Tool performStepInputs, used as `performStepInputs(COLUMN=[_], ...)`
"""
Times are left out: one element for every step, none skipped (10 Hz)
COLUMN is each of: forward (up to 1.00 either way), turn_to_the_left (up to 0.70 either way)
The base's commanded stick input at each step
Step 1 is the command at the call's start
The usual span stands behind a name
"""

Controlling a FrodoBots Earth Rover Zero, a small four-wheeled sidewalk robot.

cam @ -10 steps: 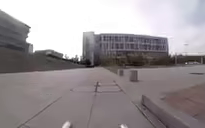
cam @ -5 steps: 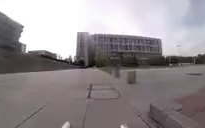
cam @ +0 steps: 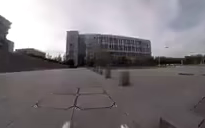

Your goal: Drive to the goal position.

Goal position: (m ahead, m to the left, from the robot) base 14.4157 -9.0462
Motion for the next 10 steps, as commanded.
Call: performStepInputs(forward=[0.99,0.99,0.99,0.99,0.99,0.99,0.99,0.99,0.99,0.99], turn_to_the_left=[-0.37,-0.37,-0.37,-0.37,-0.37,-0.37,-0.37,-0.37,-0.37,-0.37])
